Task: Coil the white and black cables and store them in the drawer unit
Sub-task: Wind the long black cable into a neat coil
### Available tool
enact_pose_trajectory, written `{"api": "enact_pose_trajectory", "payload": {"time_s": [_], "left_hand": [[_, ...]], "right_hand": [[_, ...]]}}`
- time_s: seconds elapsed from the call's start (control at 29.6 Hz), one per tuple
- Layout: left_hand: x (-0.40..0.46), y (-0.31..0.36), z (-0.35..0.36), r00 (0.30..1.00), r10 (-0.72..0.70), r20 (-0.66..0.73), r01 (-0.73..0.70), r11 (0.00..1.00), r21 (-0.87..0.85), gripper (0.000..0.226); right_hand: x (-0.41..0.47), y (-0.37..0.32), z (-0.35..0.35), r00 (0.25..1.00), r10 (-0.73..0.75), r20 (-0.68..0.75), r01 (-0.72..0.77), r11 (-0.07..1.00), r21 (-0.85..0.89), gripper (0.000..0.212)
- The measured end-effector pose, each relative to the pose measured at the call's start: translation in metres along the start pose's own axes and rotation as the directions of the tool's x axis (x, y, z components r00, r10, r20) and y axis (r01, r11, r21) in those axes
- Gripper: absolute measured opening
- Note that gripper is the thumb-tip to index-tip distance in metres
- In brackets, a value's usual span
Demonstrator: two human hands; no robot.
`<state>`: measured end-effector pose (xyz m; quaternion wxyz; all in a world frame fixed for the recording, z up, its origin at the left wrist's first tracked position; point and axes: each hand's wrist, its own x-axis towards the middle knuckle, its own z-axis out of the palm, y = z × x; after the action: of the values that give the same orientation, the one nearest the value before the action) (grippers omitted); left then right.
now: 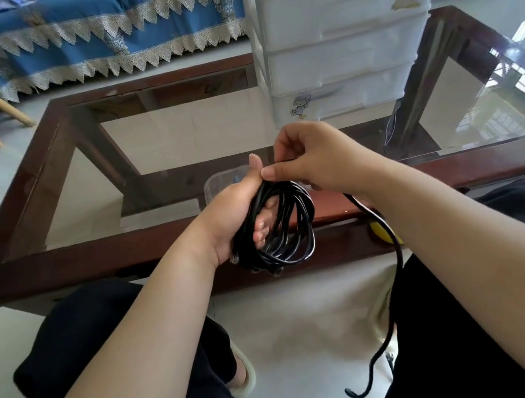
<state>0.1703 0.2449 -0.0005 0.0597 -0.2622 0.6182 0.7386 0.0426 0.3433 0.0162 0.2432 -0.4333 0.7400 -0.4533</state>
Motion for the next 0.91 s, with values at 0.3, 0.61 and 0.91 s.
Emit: {"api": "enact_pose_trajectory", "payload": {"time_s": [0.3, 0.61, 0.91], "left_hand": [[-0.004, -0.004, -0.004, 1.000, 0.030, -0.004, -0.030, 0.998, -0.057, 0.066], [-0.003, -0.007, -0.014, 0.966, 0.116, 0.230, -0.093, 0.990, -0.110, 0.050], [-0.003, -0.009, -0.008, 0.965, 0.218, 0.146, -0.215, 0.976, -0.038, 0.031]], "right_hand": [[-0.004, 0.003, 0.013, 0.994, 0.007, -0.109, -0.016, 0.997, -0.082, 0.030], [-0.002, -0.001, 0.001, 0.999, 0.042, -0.030, -0.043, 0.997, -0.058, 0.031], [-0.002, 0.007, -0.007, 0.998, 0.041, 0.048, -0.044, 0.997, 0.058, 0.032]]}}
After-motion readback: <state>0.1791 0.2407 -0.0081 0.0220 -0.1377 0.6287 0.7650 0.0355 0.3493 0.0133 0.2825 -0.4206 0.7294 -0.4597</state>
